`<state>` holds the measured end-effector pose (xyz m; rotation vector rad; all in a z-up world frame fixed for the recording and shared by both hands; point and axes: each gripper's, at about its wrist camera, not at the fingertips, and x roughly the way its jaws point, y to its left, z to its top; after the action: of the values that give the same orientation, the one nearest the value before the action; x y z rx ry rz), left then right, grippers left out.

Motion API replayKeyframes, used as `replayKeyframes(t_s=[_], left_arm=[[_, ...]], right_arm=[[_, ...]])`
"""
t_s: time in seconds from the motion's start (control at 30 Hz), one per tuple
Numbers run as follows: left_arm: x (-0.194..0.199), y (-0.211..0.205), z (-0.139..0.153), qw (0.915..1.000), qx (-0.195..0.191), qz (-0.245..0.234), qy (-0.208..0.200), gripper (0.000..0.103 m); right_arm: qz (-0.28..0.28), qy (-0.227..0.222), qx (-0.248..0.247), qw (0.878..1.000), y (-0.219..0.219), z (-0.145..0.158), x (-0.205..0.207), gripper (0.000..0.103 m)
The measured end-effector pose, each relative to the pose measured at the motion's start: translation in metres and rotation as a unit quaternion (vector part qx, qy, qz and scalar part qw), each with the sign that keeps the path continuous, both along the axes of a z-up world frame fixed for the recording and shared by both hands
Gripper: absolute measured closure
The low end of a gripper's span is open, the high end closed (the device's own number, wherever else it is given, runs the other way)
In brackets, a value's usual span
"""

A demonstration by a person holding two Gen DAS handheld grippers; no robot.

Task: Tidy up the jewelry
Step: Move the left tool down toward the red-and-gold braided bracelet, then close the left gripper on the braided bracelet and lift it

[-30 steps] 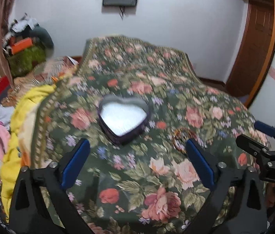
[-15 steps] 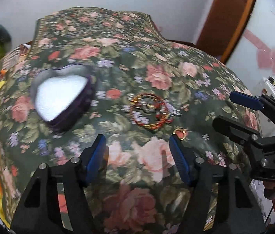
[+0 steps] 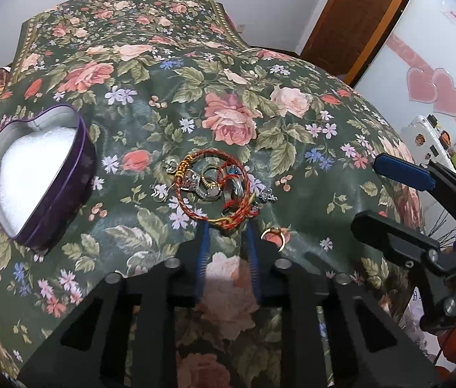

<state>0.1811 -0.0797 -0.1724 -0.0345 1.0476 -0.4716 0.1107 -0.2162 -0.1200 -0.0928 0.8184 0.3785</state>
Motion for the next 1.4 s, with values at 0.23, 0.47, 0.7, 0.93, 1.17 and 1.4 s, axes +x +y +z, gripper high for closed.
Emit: replayKeyframes(t_s=[0.23, 0.47, 0.7, 0.93, 1.17, 1.4], left_arm=[[0.001, 0.006, 0.001, 0.9999, -0.009, 0.008, -0.002, 0.101], [-0.009, 0.015, 0.022, 0.9993, -0.013, 0.016, -0.031, 0.101], [-0.001, 0.013, 0.017, 0.9999, -0.009, 0.011, -0.007, 0.096], [0.007, 0.006, 0.006, 1.0000, -0.005, 0.000, 0.006, 0.077], [0.012, -0.002, -0.001, 0.9998, 0.006, -0.014, 0.013, 0.068], [0.018, -0.009, -0.001, 0.9997, 0.019, -0.014, 0.001, 0.066]], right_arm=[[0.002, 0.000, 0.000, 1.000, -0.001, 0.001, 0.000, 0.029], [0.008, 0.001, 0.003, 1.000, 0.004, 0.002, 0.000, 0.029], [0.012, 0.000, 0.004, 1.000, 0.007, 0.002, 0.002, 0.029], [0.009, 0.003, 0.002, 1.000, 0.002, -0.002, 0.004, 0.029], [0.006, 0.005, 0.004, 1.000, -0.002, -0.004, 0.004, 0.029], [0.006, 0.003, 0.001, 1.000, -0.002, -0.004, 0.004, 0.029]])
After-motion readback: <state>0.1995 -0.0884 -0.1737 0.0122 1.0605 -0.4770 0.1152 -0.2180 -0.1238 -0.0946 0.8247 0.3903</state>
